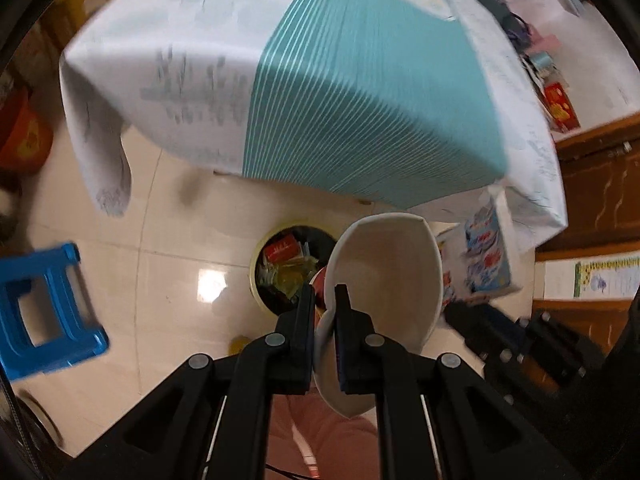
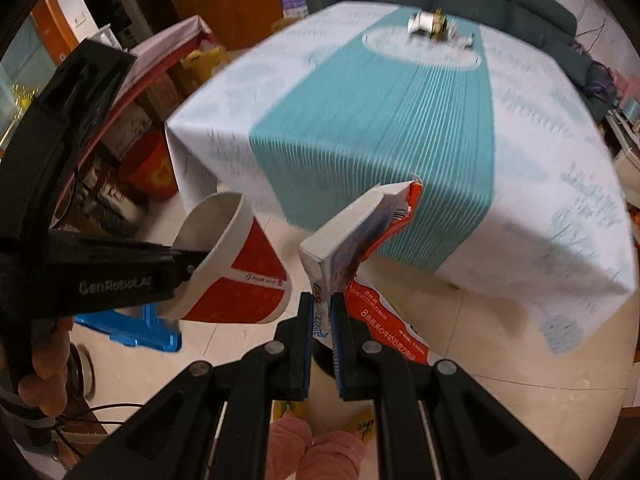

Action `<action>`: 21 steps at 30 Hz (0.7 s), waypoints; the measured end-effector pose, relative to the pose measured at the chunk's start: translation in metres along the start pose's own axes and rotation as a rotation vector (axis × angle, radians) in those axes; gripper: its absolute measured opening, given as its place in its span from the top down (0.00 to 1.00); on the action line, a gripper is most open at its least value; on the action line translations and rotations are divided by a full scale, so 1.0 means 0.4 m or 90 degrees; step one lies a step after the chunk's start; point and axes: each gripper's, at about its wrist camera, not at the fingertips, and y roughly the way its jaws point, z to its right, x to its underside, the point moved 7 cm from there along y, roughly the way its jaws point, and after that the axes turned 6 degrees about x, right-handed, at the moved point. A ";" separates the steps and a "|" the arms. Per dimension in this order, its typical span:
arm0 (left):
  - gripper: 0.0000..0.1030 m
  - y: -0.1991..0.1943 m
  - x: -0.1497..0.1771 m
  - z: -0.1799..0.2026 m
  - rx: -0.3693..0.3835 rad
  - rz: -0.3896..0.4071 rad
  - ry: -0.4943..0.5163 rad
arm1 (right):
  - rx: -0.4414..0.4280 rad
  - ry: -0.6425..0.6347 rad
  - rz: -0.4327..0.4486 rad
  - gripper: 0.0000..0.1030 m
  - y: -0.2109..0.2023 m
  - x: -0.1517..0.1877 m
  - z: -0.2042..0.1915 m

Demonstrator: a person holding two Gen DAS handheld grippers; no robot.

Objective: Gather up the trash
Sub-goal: 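Lift the paper cup and Kinder box and carry them over the bin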

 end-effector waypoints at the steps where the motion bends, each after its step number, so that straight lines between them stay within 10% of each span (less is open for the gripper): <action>1: 0.94 0.026 0.005 -0.012 0.000 0.000 -0.011 | -0.004 -0.001 -0.004 0.92 0.019 0.014 0.000; 16: 0.92 0.476 0.049 -0.126 0.008 -0.044 -0.065 | -0.049 0.092 -0.064 0.92 0.445 0.202 0.116; 21: 0.66 0.579 0.049 -0.146 -0.008 -0.064 -0.050 | -0.044 0.131 -0.079 0.92 0.548 0.235 0.147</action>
